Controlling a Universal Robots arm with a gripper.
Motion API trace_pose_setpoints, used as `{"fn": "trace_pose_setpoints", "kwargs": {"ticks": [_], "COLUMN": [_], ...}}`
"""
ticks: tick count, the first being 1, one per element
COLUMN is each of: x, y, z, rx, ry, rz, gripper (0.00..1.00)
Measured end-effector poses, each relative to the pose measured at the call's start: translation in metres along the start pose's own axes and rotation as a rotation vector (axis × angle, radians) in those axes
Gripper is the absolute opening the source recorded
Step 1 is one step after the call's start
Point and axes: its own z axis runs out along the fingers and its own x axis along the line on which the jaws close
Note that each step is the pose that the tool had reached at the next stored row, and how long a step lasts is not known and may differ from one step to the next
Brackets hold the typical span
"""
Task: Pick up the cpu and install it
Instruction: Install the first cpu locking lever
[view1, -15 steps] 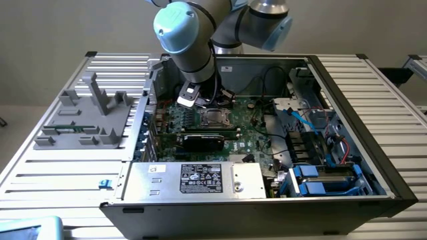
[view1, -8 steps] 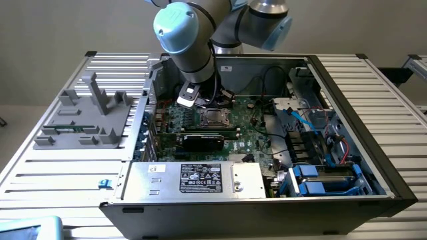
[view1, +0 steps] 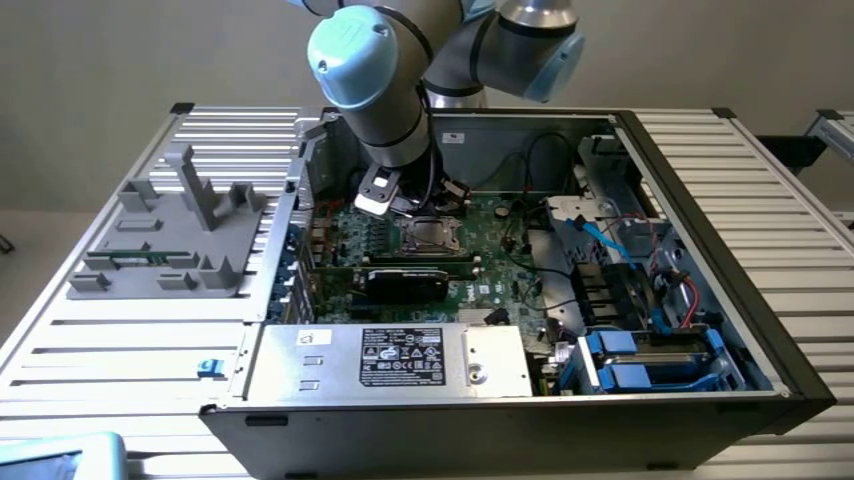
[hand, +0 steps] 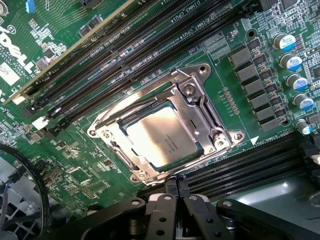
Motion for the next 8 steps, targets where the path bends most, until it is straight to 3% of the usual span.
{"fn": "trace_pose_setpoints", "kwargs": {"ticks": [8], "x": [-0.0008], "y": [-0.0008], "z": [0.0009], "rx": [-0.0001], "ry": [0.0011], "rz": [0.002], "gripper": [0.12]}}
